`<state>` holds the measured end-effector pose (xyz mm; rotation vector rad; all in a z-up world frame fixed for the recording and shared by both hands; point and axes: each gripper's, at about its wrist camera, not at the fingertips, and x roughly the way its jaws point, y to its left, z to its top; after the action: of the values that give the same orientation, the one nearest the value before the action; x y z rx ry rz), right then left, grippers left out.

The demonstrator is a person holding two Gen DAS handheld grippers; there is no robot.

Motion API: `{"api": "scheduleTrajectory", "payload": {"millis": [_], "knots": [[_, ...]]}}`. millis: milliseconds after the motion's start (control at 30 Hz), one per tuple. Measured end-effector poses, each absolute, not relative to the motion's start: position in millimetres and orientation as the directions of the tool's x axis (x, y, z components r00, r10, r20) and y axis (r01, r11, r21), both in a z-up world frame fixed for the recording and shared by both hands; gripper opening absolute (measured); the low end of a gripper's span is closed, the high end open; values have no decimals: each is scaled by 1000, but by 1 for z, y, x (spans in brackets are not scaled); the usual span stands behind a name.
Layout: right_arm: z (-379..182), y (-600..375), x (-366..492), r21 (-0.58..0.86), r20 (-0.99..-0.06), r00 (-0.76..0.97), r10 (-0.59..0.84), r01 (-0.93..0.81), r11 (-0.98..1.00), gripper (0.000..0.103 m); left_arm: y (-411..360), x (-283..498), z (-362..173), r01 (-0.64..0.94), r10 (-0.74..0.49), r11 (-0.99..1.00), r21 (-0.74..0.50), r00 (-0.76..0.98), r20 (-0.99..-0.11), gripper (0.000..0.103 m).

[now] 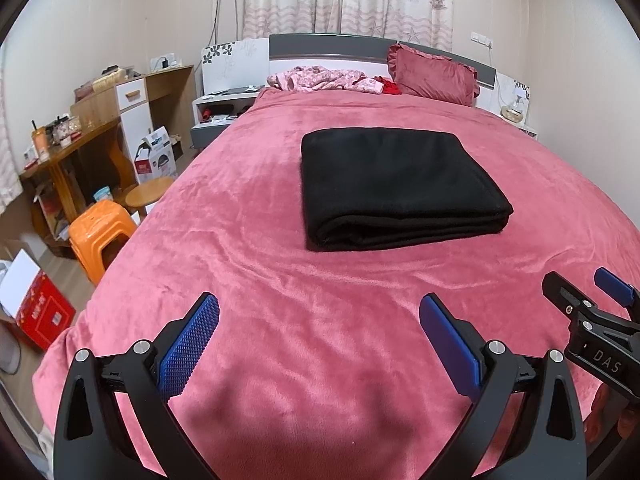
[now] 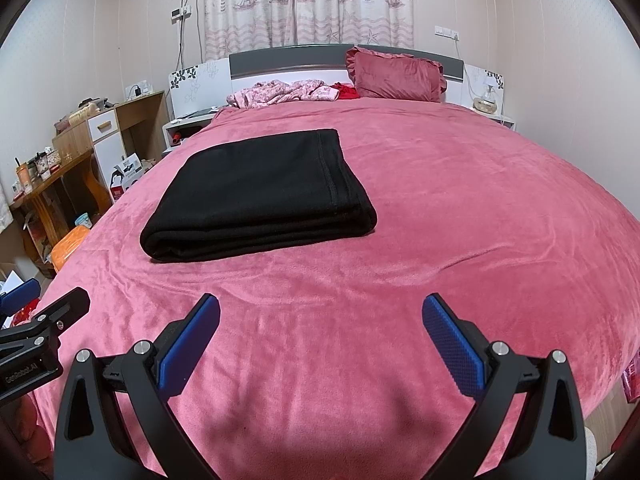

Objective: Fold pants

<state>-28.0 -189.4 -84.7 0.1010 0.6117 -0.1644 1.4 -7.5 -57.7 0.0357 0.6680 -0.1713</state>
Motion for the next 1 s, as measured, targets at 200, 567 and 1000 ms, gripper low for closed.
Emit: {"api": "scheduleTrajectory", "payload": {"millis": [200, 567, 1000], "knots": [[-86, -190, -28, 47, -580, 806, -121, 182, 982, 101, -8, 1, -60, 171, -145, 985, -18, 767, -625, 99], [-89, -191, -29, 51, -585, 802, -118, 181, 982, 101, -8, 3, -62, 173, -143, 985, -14, 759, -635, 99], [-89, -195, -28, 52, -590, 799, -115, 180, 982, 101, -9, 4, -63, 171, -140, 985, -14, 755, -640, 99]]}}
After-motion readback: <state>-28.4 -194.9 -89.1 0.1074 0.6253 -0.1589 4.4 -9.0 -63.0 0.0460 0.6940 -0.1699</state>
